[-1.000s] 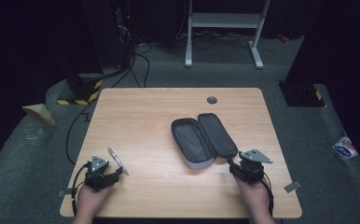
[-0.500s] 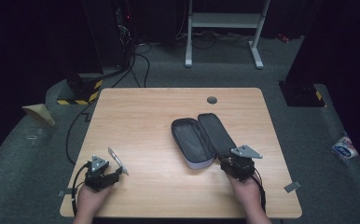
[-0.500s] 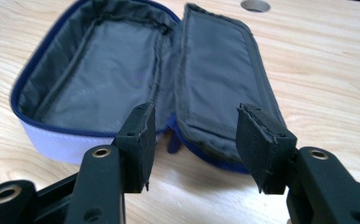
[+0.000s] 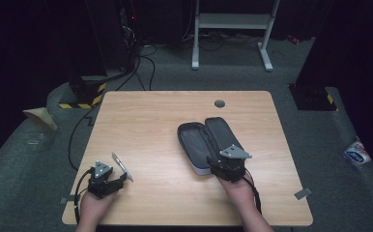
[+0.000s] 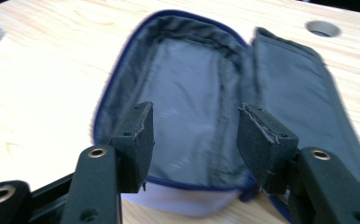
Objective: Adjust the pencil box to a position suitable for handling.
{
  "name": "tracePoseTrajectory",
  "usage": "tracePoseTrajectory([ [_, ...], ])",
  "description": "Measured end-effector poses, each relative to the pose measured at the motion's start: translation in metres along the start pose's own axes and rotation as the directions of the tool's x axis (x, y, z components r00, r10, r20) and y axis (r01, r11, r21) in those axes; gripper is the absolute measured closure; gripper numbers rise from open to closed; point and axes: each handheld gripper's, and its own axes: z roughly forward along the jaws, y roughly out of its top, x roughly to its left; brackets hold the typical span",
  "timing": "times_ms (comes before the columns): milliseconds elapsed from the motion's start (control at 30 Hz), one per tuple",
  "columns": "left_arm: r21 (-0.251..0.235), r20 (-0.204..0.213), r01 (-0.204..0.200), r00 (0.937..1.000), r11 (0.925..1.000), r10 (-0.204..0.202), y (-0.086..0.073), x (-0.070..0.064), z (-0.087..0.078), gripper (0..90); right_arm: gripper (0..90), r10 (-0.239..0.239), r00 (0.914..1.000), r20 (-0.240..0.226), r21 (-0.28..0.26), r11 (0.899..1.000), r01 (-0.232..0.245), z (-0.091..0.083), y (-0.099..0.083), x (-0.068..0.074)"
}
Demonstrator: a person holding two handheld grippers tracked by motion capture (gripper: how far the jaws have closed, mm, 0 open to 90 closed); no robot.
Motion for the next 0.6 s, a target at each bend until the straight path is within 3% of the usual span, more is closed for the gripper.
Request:
tracePoseTrajectory([
  [300, 0.0, 0.0, 0.0, 1.0, 1.0, 0.0, 0.0, 0.0, 0.0, 35.4, 46.1, -0.071, 0.993, -0.094, 0.004, 0.997, 0.071, 0.011, 0.005, 0.031],
  [500, 0.0, 0.0, 0.0, 1.0, 1.0, 0.0, 0.0, 0.0, 0.0, 35.4, 49.7, -0.122, 0.9835, -0.134, 0.013, 0.992, 0.125, 0.014, 0.001, 0.047],
  [600, 0.0, 0.0, 0.0, 1.0, 1.0, 0.0, 0.0, 0.0, 0.0, 35.4, 52.8, -0.126, 0.9837, -0.129, 0.012, 0.992, 0.128, 0.015, 0.0, 0.048],
])
